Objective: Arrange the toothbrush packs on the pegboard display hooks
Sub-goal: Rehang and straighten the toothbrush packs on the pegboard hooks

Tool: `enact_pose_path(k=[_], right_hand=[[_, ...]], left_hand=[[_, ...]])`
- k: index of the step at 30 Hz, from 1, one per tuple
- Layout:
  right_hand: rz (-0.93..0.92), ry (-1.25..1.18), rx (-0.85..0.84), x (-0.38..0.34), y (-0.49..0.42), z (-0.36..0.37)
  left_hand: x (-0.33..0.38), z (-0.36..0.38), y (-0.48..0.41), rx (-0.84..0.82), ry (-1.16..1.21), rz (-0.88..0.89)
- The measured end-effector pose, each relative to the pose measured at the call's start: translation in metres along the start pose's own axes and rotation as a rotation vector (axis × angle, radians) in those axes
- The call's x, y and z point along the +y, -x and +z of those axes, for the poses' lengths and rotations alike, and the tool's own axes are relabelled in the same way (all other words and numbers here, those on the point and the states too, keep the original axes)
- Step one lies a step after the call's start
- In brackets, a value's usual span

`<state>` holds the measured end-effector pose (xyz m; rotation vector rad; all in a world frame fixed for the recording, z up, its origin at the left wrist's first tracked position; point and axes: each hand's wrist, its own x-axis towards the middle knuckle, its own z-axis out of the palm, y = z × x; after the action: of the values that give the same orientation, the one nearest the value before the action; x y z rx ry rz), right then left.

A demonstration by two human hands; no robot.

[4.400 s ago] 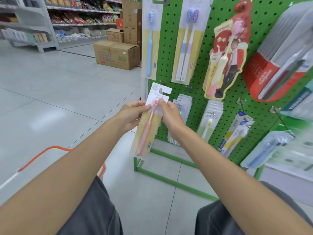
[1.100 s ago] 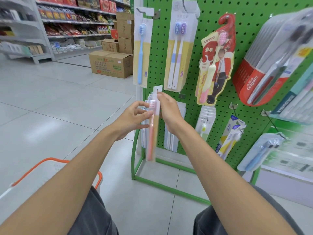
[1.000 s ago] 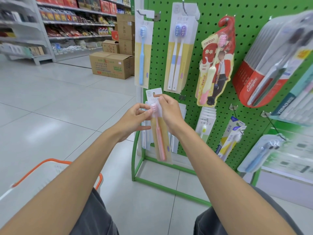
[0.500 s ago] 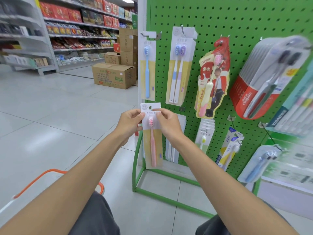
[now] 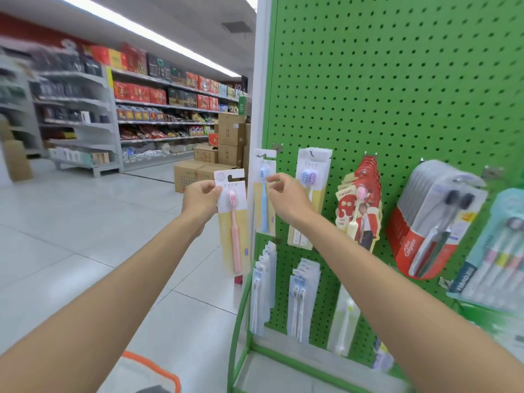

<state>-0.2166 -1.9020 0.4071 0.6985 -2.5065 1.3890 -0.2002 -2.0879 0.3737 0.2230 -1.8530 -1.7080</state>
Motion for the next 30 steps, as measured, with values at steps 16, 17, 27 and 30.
enact_pose_path(k=[16, 17, 27, 30], right_hand=[[-0.048, 0.439, -0.101, -0.043, -0.159, -0.073], [-0.034, 0.451, -0.119, -0.038, -0.164, -0.073], [-0.01, 0.432, -0.113, -0.013, -0.18, -0.085], [-0.021, 0.408, -0.108, -0.011, -0.179, -0.088]], left_hand=[[0.021, 0.038, -0.177, -0.008, -0.193, 0.1], [0.017, 0.042, -0.183, -0.038, -0.185, 0.102], [-0.006, 0.076, -0.2, -0.327, 0.039, 0.007], [-0.009, 0.077, -0.197, -0.358, 0.097, -0.023]])
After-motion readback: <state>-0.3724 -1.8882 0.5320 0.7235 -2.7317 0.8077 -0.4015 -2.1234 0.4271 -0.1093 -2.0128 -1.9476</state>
